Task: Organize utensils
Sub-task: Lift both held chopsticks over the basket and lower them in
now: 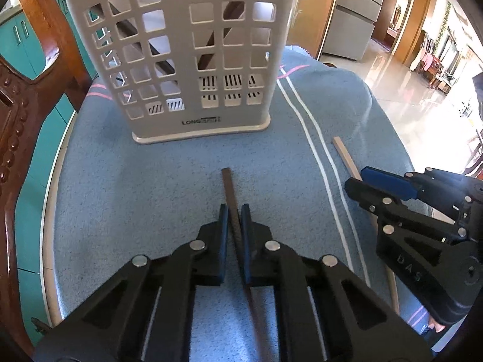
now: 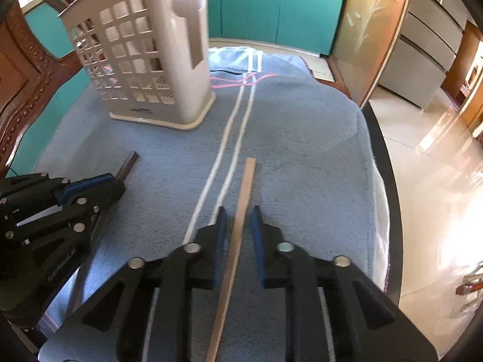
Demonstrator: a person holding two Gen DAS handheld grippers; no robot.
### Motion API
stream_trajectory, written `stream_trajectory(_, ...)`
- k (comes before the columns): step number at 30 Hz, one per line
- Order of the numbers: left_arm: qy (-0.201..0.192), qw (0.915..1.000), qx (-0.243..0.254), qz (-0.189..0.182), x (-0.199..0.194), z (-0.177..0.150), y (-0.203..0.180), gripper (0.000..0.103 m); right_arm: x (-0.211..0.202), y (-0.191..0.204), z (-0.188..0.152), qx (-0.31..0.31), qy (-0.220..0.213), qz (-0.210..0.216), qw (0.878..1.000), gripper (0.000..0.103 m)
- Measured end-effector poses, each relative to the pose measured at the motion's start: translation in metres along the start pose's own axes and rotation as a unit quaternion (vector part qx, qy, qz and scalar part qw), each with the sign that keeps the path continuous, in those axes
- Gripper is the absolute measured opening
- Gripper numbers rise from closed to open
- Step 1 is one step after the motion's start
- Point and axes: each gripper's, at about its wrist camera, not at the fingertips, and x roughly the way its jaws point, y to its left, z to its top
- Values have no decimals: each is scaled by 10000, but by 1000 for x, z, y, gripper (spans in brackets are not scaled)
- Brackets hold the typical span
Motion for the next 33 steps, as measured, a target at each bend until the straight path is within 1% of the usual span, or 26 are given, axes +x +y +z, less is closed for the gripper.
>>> stream_trajectory(1, 0, 10000, -8, 0, -2, 0, 11, 8, -2, 2, -3, -21, -10, 14, 10000, 9)
stream_trajectory(4, -36, 10000, -36, 43, -5, -2, 16, 7, -7, 3, -3, -17, -68, 119, 9999, 6)
stream_trajectory(7, -193, 9997, -92, 70, -15, 0, 19, 7, -21, 1, -2, 31, -261, 165, 9995, 6)
stream_trajectory(8, -266, 9996, -103, 81, -21, -2, 19, 7, -32, -2, 0, 104, -402, 241, 9988, 6)
stream_trajectory(10, -496, 9987, -106, 100, -36, -1, 20, 7, -49, -6, 3, 152, -608, 349, 9974, 6)
stream_trajectory(13, -804, 9967, -39, 90, -61, 1, 19, 7, -90, -12, 4, 157, -1090, 567, 9923, 6)
stream_trajectory(14, -950, 9955, -16, 68, -74, 2, 19, 7, -109, -14, 2, 142, -1312, 671, 9890, 6)
stream_trajectory(15, -1056, 9944, -10, 55, -83, 4, 19, 7, -121, -17, -1, 151, -1444, 726, 9867, 6)
stream_trajectory(18, -1424, 9898, -35, 0, -119, 3, 22, 7, -156, -25, -10, 224, -1791, 953, 9789, 6)
stream_trajectory(20, -1704, 9853, 15, 80, -141, 2, 21, 7, -178, -28, -13, 277, -2003, 1145, 9726, 6)
stream_trajectory(22, -1938, 9809, 67, 175, -162, 3, 20, 7, -194, -29, -10, 273, -2155, 1239, 9682, 6)
stream_trajectory(25, -2154, 9764, 47, 170, -187, 7, 25, 7, -220, -31, 4, 248, -2442, 1441, 9586, 6)
stream_trajectory(26, -2252, 9741, 30, 186, -198, 11, 27, 7, -228, -28, 14, 208, -2551, 1506, 9549, 7)
stream_trajectory(28, -2421, 9700, 30, 208, -214, 19, 29, 7, -240, -25, 35, 151, -2745, 1462, 9503, 7)
stream_trajectory(30, -2631, 9644, -37, 265, -233, 32, 31, 7, -253, -20, 59, 117, -2990, 1440, 9432, 6)
stream_trajectory(33, -2895, 9562, -210, 389, -265, 64, 40, 7, -265, -18, 84, 209, -3199, 1517, 9350, 6)
